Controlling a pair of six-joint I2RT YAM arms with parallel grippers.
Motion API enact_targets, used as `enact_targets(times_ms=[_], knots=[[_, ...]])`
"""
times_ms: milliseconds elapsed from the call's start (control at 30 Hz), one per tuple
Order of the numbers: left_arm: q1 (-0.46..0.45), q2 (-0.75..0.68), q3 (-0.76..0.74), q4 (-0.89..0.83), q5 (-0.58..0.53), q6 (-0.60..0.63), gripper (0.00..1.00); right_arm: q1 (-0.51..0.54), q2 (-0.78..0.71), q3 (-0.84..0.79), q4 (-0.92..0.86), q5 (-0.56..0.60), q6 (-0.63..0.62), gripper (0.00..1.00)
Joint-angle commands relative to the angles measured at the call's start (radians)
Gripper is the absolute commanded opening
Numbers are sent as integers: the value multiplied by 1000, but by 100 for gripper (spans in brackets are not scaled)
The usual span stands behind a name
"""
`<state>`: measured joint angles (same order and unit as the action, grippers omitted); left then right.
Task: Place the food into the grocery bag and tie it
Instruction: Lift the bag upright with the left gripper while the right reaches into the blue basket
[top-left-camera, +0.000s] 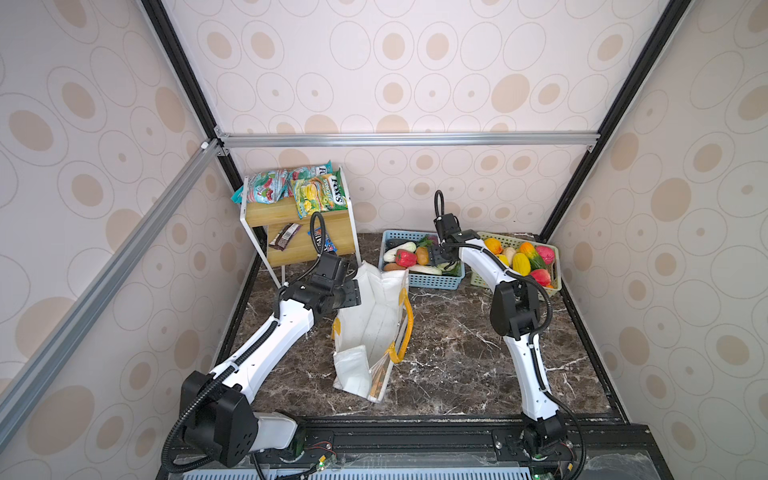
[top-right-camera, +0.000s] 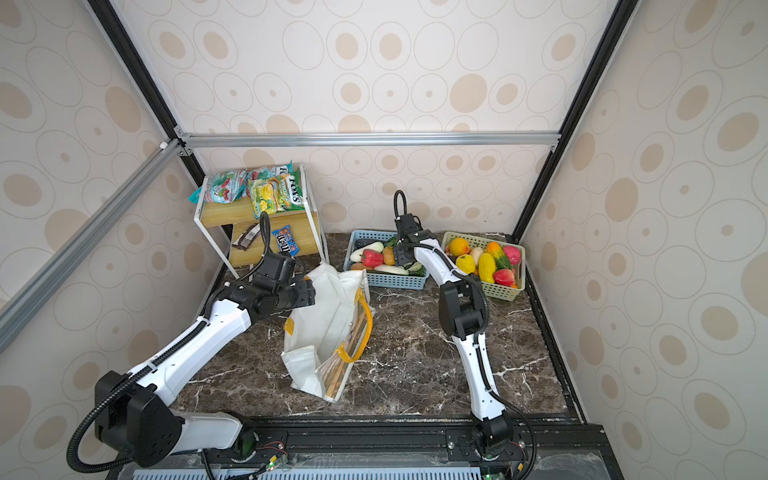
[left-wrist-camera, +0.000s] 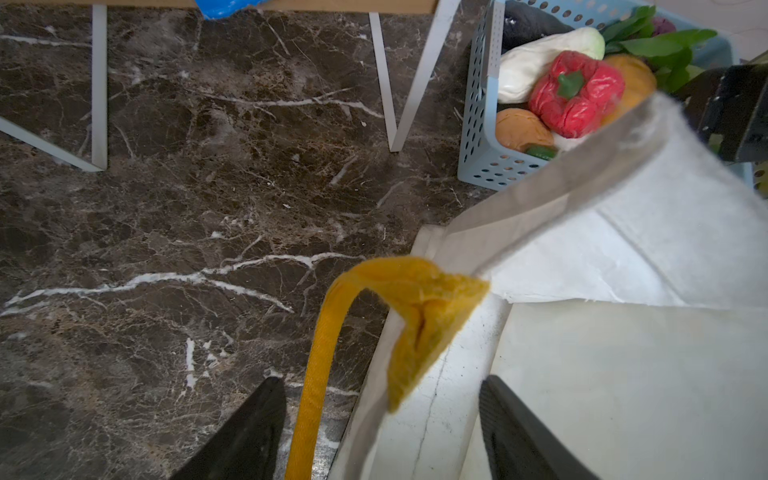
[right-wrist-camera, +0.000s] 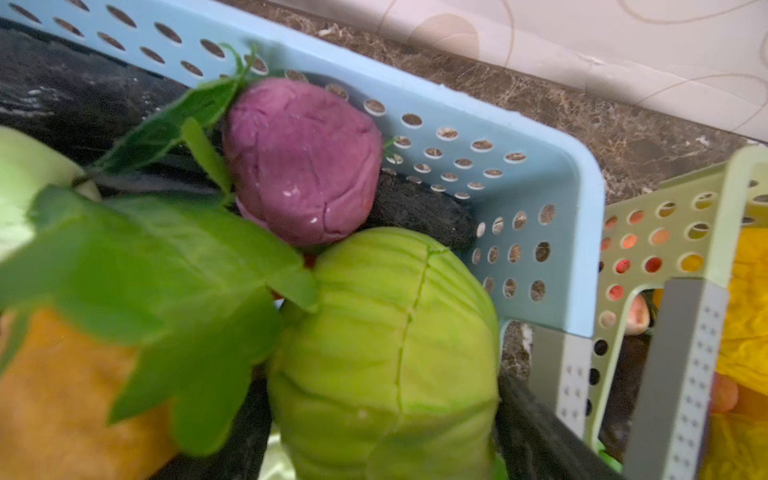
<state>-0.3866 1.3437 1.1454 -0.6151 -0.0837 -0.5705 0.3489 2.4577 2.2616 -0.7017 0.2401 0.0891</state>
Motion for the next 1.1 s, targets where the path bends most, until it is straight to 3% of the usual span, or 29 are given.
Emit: enact_targets(times_ms=[0,100,467,833,1067], knots=[[8,-11,39,-26,-5,9,74,7,52,13,-13,-19,11,87],[9,-14,40,-29,-7,8,74,6,60,10,-19,-17,11,87],[9,-37,35,-38,-26,6,75,6,23,-33,7,-44,11,63],[15,-26,85,-85,-36,98,76,6,-71,-74,1,-69,23,58],[31,-25,115,-93,13,155,77,6,-137,-107,-9,-71,33,57]])
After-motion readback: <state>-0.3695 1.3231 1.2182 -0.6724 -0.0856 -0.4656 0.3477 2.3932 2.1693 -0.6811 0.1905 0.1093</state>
